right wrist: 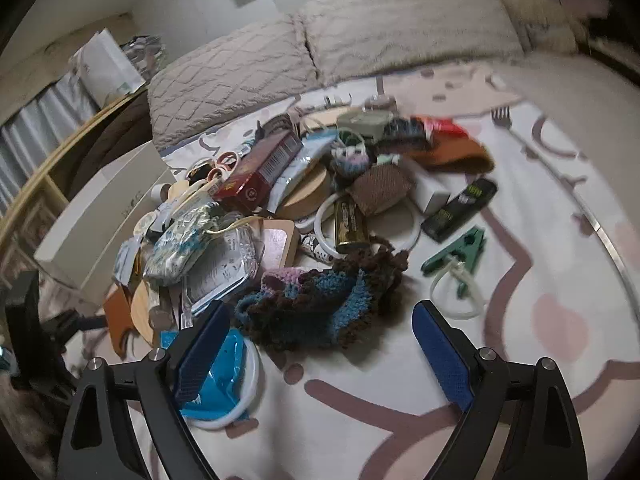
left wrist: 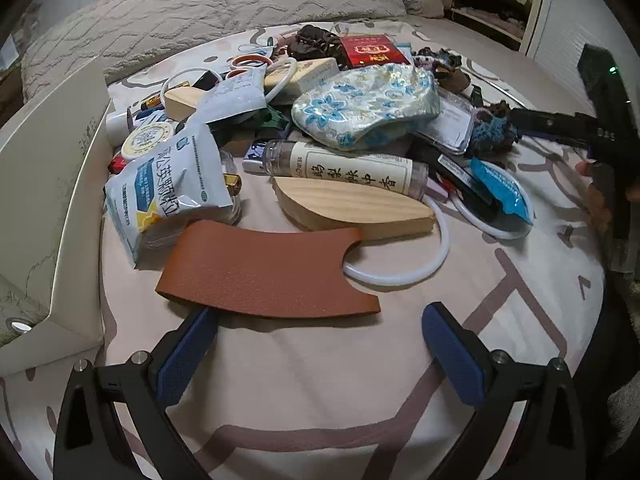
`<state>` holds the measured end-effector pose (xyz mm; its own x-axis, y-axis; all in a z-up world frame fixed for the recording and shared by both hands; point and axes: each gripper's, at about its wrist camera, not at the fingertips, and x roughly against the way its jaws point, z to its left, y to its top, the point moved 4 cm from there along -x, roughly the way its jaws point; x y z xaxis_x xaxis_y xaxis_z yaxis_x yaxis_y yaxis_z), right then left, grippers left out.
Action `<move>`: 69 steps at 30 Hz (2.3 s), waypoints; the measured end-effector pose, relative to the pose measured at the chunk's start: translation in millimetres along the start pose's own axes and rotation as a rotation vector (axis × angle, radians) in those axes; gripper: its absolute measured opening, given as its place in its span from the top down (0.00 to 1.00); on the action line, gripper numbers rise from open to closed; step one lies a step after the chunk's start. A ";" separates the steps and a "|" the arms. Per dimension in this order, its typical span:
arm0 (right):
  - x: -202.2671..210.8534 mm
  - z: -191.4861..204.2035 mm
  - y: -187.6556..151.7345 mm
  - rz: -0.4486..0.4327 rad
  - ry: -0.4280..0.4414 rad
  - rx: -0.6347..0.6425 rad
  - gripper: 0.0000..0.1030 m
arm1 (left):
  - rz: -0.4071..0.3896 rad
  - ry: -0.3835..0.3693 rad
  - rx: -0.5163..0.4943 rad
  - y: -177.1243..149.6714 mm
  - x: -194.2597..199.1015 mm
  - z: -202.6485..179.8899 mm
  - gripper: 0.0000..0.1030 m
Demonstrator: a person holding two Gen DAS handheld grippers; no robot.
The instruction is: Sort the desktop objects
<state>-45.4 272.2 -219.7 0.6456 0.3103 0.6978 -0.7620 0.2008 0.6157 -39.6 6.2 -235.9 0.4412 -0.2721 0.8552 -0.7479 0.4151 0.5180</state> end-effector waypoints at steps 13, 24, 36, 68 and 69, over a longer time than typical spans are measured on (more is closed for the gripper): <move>-17.2 -1.5 1.8 0.023 0.092 -0.109 0.69 | -0.103 -0.022 0.255 9.4 19.2 41.1 0.00; 16.1 -3.7 9.3 -0.098 0.147 -0.119 0.84 | -0.097 -0.093 0.298 33.6 -4.9 53.1 0.00; 38.1 -20.9 18.0 -0.173 0.175 -0.183 0.84 | -0.046 -0.296 0.328 6.7 8.8 35.0 0.00; 30.9 -55.1 -13.5 -0.087 0.172 -0.426 0.19 | 0.022 -0.189 -0.430 22.4 -17.1 -28.7 0.00; 27.3 -52.4 -14.9 -0.073 0.173 -0.421 0.19 | 0.029 -0.204 -0.416 23.4 -19.6 -26.9 0.00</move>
<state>-19.1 326.3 -228.9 0.7076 0.4249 0.5647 -0.6924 0.5765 0.4338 -52.3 44.5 -239.9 0.2853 -0.4029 0.8697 -0.4780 0.7267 0.4934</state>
